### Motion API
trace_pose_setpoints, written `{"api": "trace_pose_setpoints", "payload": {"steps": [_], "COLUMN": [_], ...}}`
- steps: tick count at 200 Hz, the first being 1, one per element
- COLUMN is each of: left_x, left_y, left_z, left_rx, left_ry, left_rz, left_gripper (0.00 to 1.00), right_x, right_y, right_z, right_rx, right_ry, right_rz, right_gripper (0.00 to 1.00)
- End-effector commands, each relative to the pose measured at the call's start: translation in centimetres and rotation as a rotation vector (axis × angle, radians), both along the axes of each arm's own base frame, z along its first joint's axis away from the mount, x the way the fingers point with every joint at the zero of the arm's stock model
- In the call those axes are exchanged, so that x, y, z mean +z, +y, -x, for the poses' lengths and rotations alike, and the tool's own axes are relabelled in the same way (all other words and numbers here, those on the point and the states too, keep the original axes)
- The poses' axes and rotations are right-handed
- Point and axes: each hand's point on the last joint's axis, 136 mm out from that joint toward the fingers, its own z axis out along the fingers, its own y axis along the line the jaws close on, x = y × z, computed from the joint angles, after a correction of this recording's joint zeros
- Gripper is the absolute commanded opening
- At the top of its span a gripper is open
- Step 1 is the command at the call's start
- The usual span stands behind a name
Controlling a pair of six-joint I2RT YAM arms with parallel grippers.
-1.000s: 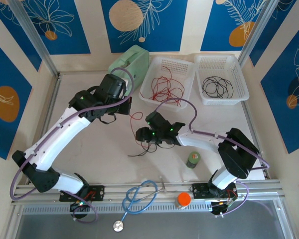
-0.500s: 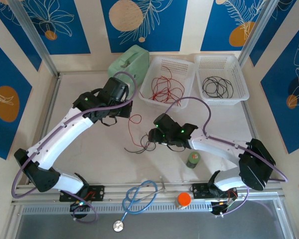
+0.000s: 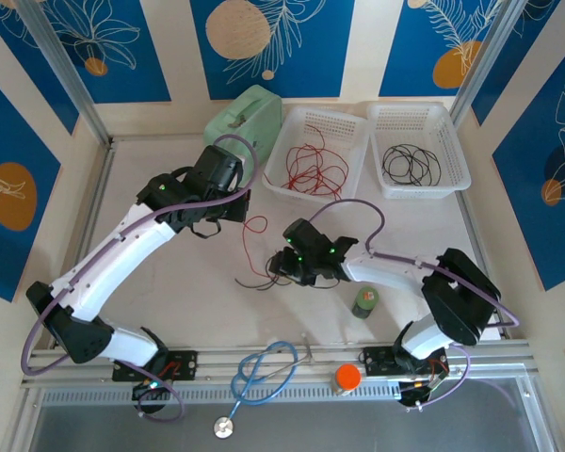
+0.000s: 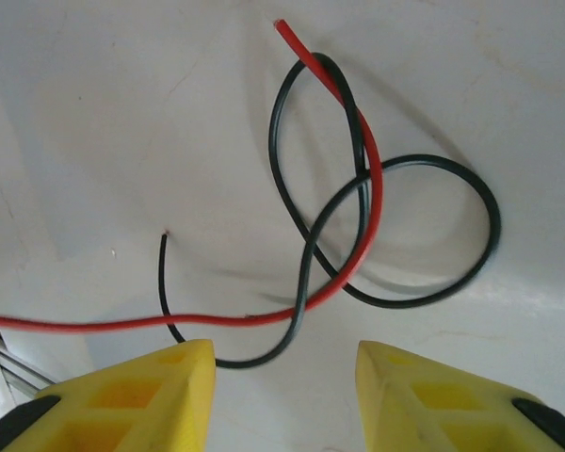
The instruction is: Untangle the cables
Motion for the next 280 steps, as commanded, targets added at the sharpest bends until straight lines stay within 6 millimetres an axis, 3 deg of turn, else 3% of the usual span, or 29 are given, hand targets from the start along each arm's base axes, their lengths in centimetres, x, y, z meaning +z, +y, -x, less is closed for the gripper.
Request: {"api": "trace_pose_setpoints", "payload": {"steps": [1, 27, 141, 170, 233, 280], "left_x": [1.6, 1.9, 1.9, 1.8, 1.6, 1.3], "left_y": [-0.1, -0.1, -0.2, -0.2, -0.3, -0.5], "left_z": [0.5, 0.5, 0.7, 0.8, 0.8, 0.8], "left_rx": [-0.015, -0.018, -0.024, -0.027, -0.027, -0.032], "left_ry": [-0.036, -0.045, -0.045, -0.039, -0.038, -0.033], "left_rz": [0.018, 0.027, 0.039, 0.042, 0.046, 0.048], "left_gripper": [0.0, 0.0, 0.0, 0.0, 0.0, 0.0], "right_x": [0.3, -1.2, -4.1, -3.9, -0.3, -1.8], "right_y": [1.0, 1.1, 1.4, 1.8, 1.1, 1.3], "right_z": [-0.4, -0.4, -2.4, -2.6, -2.6, -2.6], "right_rx": [-0.034, -0.045, -0.047, -0.041, -0.029, -0.028], "right_ry": [0.04, 0.08, 0.097, 0.102, 0.023, 0.055], "right_rz": [-0.046, -0.057, -0.022, -0.037, -0.041, -0.027], "right_gripper": [0.43, 0.4, 0.25, 0.25, 0.27, 0.27]}}
